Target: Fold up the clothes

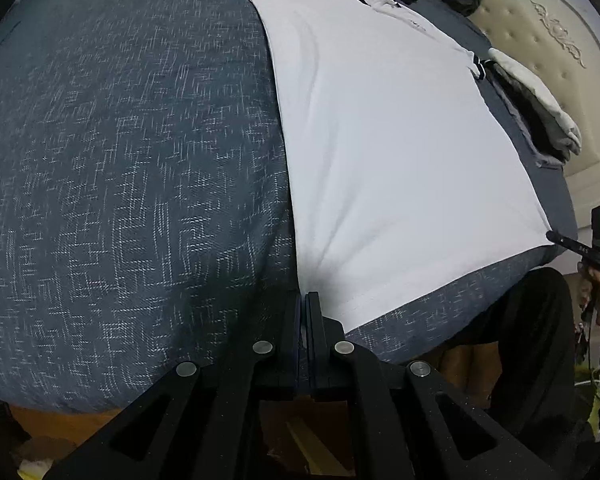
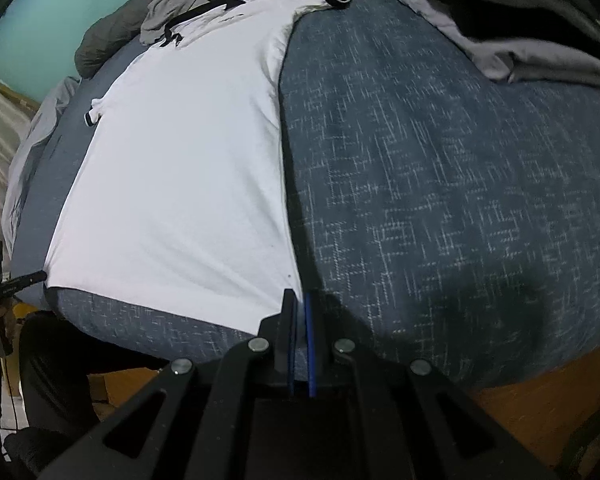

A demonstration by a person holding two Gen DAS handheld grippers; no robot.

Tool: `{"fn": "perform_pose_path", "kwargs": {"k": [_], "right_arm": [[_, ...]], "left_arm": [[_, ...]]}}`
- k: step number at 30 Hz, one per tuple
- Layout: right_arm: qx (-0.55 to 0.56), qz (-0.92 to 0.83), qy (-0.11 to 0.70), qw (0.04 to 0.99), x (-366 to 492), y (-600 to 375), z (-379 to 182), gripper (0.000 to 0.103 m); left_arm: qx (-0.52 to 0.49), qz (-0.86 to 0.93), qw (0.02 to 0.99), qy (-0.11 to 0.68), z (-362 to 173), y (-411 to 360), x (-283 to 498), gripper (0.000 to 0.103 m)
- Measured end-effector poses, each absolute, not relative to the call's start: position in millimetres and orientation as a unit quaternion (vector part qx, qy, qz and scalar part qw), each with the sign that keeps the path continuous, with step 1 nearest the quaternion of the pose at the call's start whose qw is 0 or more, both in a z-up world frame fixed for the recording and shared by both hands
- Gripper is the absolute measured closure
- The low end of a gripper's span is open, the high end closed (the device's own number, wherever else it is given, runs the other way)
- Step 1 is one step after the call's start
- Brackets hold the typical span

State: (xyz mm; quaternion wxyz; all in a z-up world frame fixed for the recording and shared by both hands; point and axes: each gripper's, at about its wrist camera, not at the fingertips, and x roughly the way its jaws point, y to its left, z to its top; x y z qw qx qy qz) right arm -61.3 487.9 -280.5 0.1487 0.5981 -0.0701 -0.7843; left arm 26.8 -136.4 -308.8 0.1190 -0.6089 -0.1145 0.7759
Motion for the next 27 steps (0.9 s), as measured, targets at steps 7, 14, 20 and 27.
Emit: {"fn": "perform_pose_path", "kwargs": {"k": [7,14,20,27], "right_arm": [[0.597,-0.785,-0.067,0.148,-59,491,-283,0.099],[0.597,-0.787,-0.063,0.141,-59,495,-291,0.099],[0.596,-0.79,-0.046,0.139,-65,492,-289,0.099],[0.598,-0.787,-0.053,0.138,-67,487,-292,0.099]], "left_arm": [[-0.615,0.772,0.114,-0.112,-314,-138,27,0.103],[-0.619,0.769,0.093,-0.132,-330,-155,31,0.103],[-0.598,0.779,0.116,-0.149,-321,-142,17,0.103],[-0.621,0.759,0.134,-0.145,-337,-109,-3,0.088]]}}
